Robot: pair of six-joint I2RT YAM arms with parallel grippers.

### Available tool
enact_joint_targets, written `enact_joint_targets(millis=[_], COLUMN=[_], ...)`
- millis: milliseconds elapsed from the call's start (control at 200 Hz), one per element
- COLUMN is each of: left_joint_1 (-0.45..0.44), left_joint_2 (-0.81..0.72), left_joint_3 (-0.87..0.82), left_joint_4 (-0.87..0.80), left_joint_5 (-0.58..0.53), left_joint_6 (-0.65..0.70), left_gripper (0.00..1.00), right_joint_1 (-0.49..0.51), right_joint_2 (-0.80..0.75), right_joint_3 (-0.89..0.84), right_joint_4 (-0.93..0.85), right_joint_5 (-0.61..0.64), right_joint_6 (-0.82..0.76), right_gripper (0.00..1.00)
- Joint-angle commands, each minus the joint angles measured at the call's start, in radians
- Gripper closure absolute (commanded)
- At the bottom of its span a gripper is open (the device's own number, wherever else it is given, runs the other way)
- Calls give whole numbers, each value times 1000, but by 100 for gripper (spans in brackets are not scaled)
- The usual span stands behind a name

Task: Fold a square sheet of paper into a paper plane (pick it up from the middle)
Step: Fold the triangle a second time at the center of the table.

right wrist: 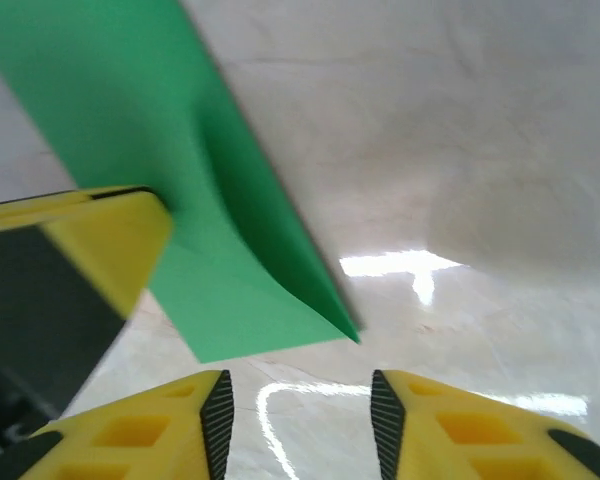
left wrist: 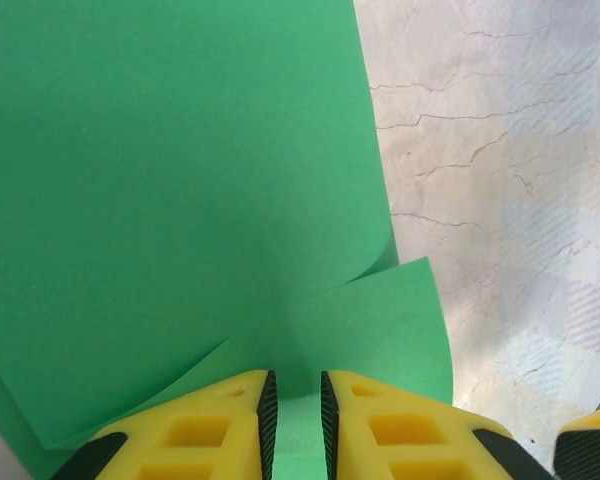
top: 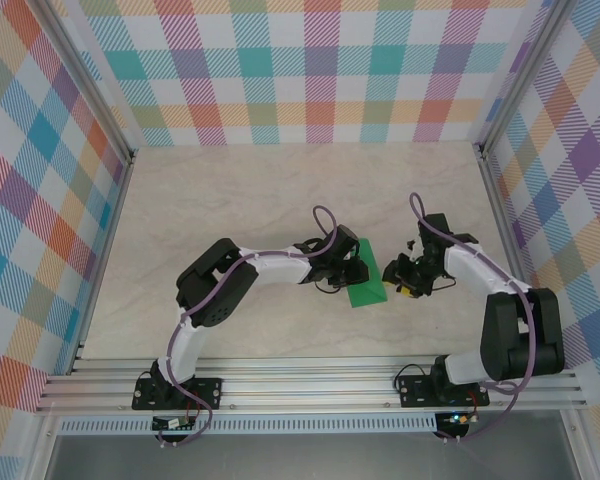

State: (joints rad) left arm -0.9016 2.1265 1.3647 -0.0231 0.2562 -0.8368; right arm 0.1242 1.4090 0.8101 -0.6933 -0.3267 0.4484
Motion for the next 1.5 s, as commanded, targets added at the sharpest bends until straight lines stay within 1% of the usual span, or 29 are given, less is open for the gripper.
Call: enact_joint_targets(millis=[0,130,265,365,480,570,795,980,1065,1295,1365,1455,1495], left_joint_1=[10,16,19,20,21,21,21,21,20,21,22,22,22], left_joint_2=[-51,-55,-56,-53,-48,-45,-40,-42,-43,-50,-50,-50,-52], left_joint_3=[23,16,17,22,24,21,24,23,22,23,21,20,19], left_joint_4=[-79,-79,-71,-65,-66,-67,-64,-75,-74,-81,-81,-85,-85], left_joint_5=[-12,-15,-14,-7,-4,-2,-6,-13,-14,-17,-16,-18,-18], left_joint_6=[30,30,29,27,27,26,19,19,16,20,21,22,22], left_gripper=[78,78,77,77,77,77,77,77,77,77,77,77,77], right_joint_1=[-5,-4,-1,-2,-1,-1,-1,-1,-2,-1,-1,-2,-2], right_joint_2=[31,94,136,167,199,207,264,253,234,222,220,212,202], right_joint_3=[25,49,56,62,75,68,75,54,42,38,37,31,29], right_joint_4=[53,70,106,100,93,101,103,131,150,141,143,162,160], right_joint_5=[-96,-99,-165,-129,-149,-115,-136,-219,-270,-217,-225,-305,-284], right_joint_6=[-70,-77,-87,-108,-128,-124,-143,-143,-136,-130,-129,-125,-116], right_gripper=[53,52,50,49,49,50,52,60,61,62,62,63,62])
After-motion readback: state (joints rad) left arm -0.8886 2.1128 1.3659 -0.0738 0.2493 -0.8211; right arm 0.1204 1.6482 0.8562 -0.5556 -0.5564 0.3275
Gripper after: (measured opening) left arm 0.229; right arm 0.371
